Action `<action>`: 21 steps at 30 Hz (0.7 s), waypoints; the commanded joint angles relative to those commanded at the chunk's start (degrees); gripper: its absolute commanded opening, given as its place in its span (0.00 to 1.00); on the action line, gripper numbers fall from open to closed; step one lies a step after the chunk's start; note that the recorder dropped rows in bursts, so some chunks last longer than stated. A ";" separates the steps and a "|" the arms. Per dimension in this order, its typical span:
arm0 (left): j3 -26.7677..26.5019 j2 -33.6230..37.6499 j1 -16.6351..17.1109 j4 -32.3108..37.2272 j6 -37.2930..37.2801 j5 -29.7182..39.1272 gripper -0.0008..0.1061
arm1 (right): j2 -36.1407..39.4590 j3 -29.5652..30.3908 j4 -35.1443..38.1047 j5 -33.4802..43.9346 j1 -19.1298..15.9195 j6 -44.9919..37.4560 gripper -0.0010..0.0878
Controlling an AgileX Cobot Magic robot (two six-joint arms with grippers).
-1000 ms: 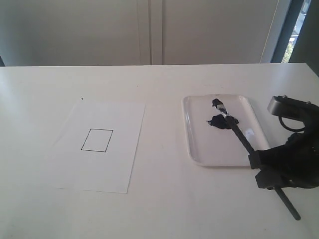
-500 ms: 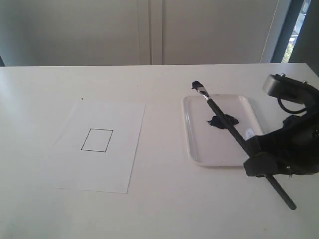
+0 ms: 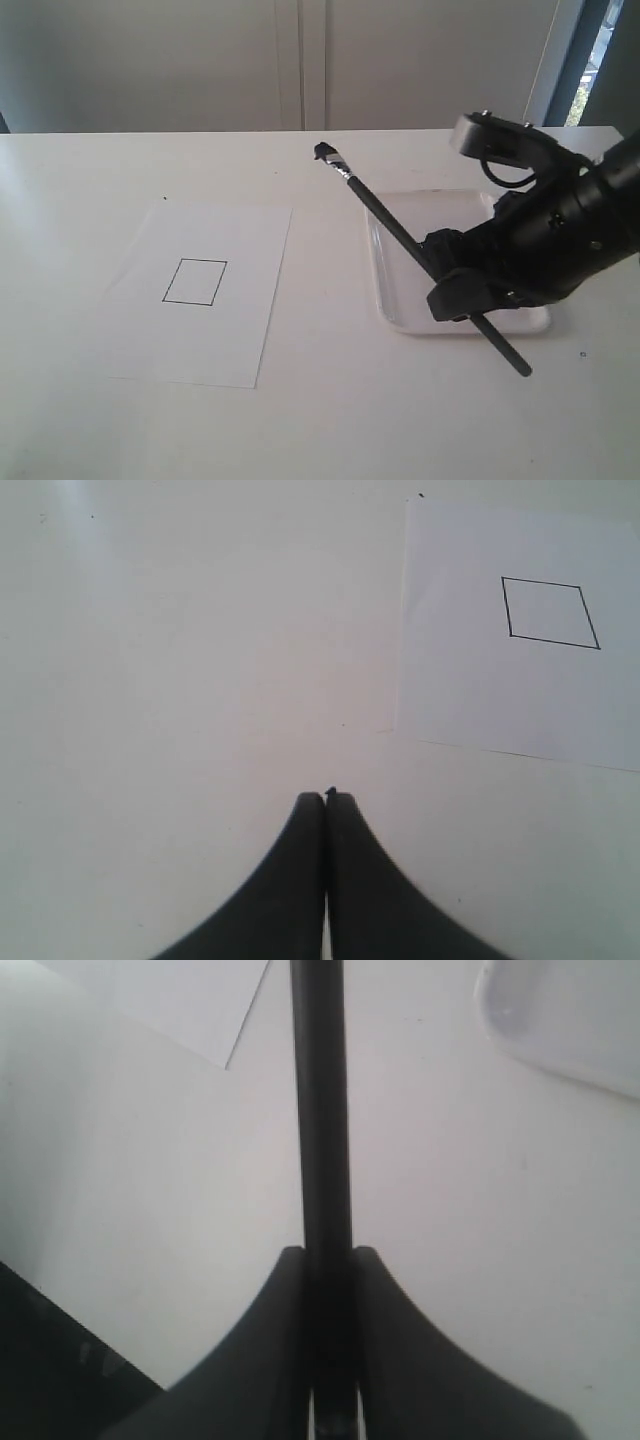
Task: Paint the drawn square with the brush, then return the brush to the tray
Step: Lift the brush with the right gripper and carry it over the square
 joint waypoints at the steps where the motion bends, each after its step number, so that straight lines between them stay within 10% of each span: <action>1: 0.00 0.00 0.00 0.00 0.00 0.00 0.01 | 0.83 -0.46 0.00 -0.35 0.67 0.00 0.01; 21: 0.00 0.00 0.00 0.00 0.00 0.00 0.01 | 16.83 -10.54 -0.72 -2.41 11.51 0.00 0.01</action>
